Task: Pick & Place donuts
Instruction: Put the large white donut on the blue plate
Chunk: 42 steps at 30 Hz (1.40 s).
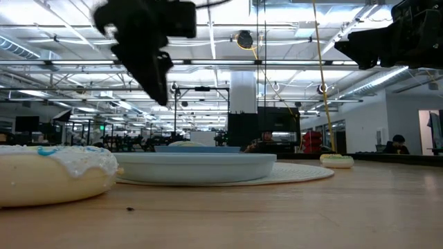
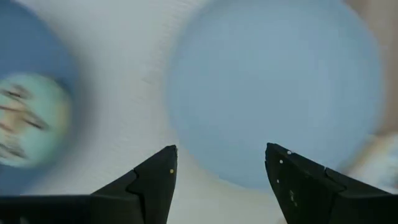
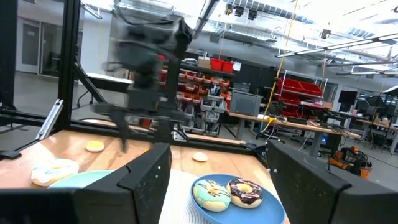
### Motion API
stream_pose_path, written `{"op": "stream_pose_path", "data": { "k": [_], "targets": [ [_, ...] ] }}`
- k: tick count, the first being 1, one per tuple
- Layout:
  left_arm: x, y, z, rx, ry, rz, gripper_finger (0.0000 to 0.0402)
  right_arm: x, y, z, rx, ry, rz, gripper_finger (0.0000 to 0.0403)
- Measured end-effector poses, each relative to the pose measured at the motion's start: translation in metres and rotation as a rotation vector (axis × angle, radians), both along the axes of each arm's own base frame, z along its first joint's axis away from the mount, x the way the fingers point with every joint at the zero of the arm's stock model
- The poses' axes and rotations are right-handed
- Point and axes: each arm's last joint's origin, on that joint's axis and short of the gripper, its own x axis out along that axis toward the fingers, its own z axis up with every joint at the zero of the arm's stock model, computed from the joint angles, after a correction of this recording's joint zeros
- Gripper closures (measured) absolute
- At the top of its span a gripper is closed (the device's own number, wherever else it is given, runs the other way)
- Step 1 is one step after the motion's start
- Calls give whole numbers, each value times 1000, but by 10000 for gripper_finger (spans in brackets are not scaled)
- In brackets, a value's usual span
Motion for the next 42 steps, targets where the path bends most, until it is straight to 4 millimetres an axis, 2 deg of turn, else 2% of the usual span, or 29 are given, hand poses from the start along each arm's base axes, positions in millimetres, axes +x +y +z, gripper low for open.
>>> {"op": "stream_pose_path", "data": {
  "k": [4,8,12,17,23,28,42],
  "targets": [
    [-12,-41,0,-34,-7,45,158,0,0,0,0,0,0,154],
    [-25,-73,0,-66,-17,84,158,0,0,0,0,0,0,153],
    [-36,-95,0,-95,-53,210,158,0,0,0,0,-1,0,154],
    [-41,-112,-7,-136,-50,267,158,0,0,0,0,0,0,153],
    [-38,-126,-25,-179,13,245,158,0,0,0,0,0,0,153],
    [-35,-128,-40,-163,63,274,158,0,0,0,0,3,0,154],
    [-29,-130,-65,-129,108,314,158,0,0,0,0,0,0,153]
  ]
}}
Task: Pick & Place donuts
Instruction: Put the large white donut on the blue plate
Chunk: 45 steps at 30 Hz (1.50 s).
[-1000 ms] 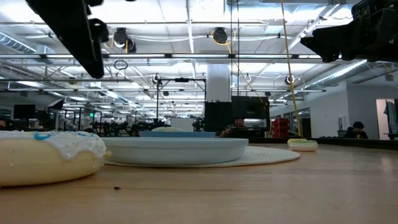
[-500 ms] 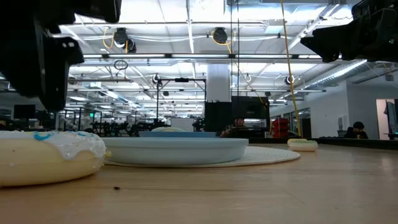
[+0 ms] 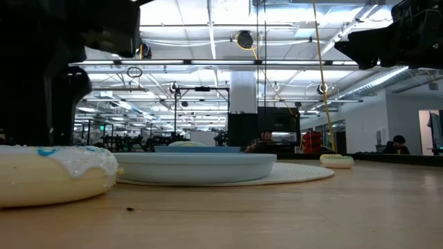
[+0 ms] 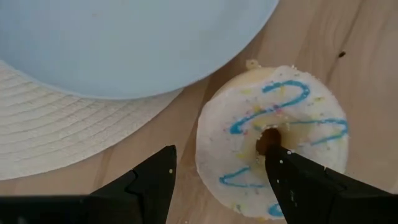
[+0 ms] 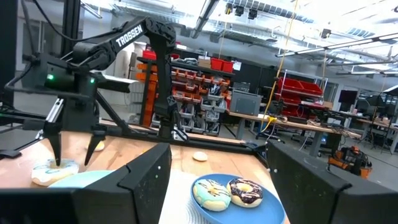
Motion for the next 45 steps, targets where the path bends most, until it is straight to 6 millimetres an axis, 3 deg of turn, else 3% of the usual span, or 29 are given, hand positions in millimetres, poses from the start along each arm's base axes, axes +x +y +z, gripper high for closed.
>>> {"op": "stream_pose_path", "data": {
  "k": [5,18,22,32,40,45],
  "targets": [
    [2,-2,-12,-7,41,-3,158,0,0,0,0,0,0,154],
    [2,-1,-12,1,39,23,165,0,0,0,0,-1,0,154],
    [1,-1,-12,-16,51,15,209,0,0,0,0,-1,0,153],
    [1,-3,-12,-63,87,-42,380,0,0,0,0,-1,0,154],
    [-5,-1,5,-103,85,-44,365,0,0,0,0,-1,0,153],
    [-14,6,26,-90,71,-38,389,0,0,0,0,-1,0,154]
  ]
}}
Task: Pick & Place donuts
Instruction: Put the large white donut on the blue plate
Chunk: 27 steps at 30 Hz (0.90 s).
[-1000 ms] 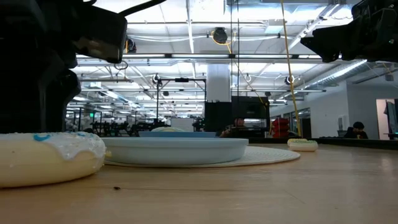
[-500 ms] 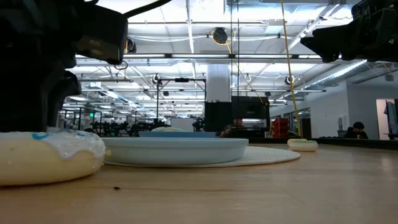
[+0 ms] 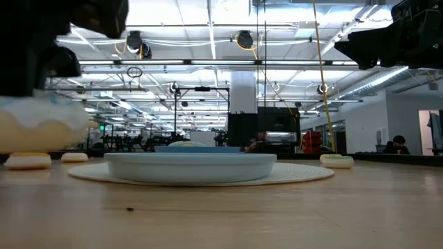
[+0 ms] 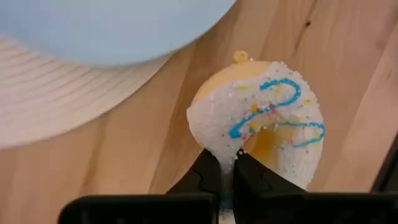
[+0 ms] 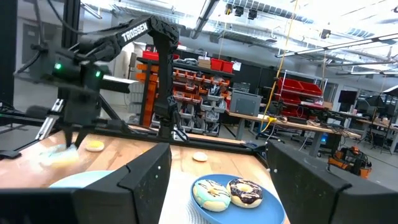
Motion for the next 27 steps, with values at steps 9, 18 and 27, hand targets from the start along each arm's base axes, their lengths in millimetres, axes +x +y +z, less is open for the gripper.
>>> {"op": "stream_pose_path", "data": {
  "k": [9,18,27],
  "targets": [
    [-1,46,44,168,-141,-24,369,0,0,0,0,0,0,153],
    [23,130,66,306,-226,-115,386,0,0,0,0,1,0,154],
    [51,217,76,485,-391,-193,364,0,0,0,0,0,0,154]
  ]
}}
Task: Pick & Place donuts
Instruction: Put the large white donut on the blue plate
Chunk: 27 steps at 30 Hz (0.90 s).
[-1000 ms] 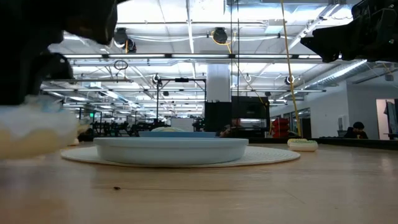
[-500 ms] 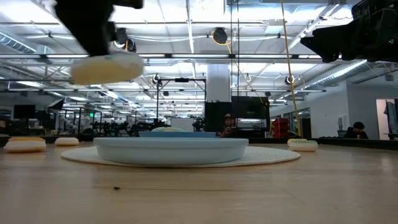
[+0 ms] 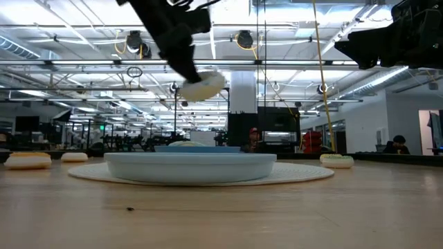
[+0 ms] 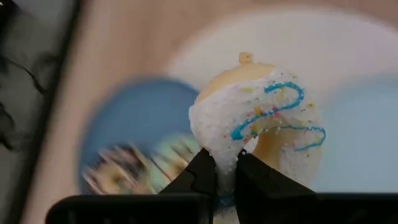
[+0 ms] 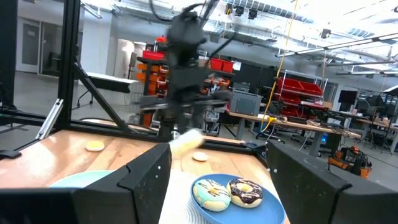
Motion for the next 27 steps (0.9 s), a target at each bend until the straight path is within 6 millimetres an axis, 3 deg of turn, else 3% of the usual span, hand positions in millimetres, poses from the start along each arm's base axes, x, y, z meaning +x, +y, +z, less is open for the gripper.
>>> {"op": "stream_pose_path", "data": {
  "k": [5,11,17,22,27],
  "targets": [
    [5,41,10,35,-129,23,390,0,0,0,0,0,0,154],
    [8,81,23,4,-130,181,375,0,0,0,0,1,0,154],
    [40,108,36,-38,-61,259,390,0,0,0,0,1,0,153],
    [66,117,20,-98,48,270,379,0,0,0,0,0,0,154],
    [76,120,-12,-126,168,271,377,0,0,0,0,0,0,154]
  ]
}}
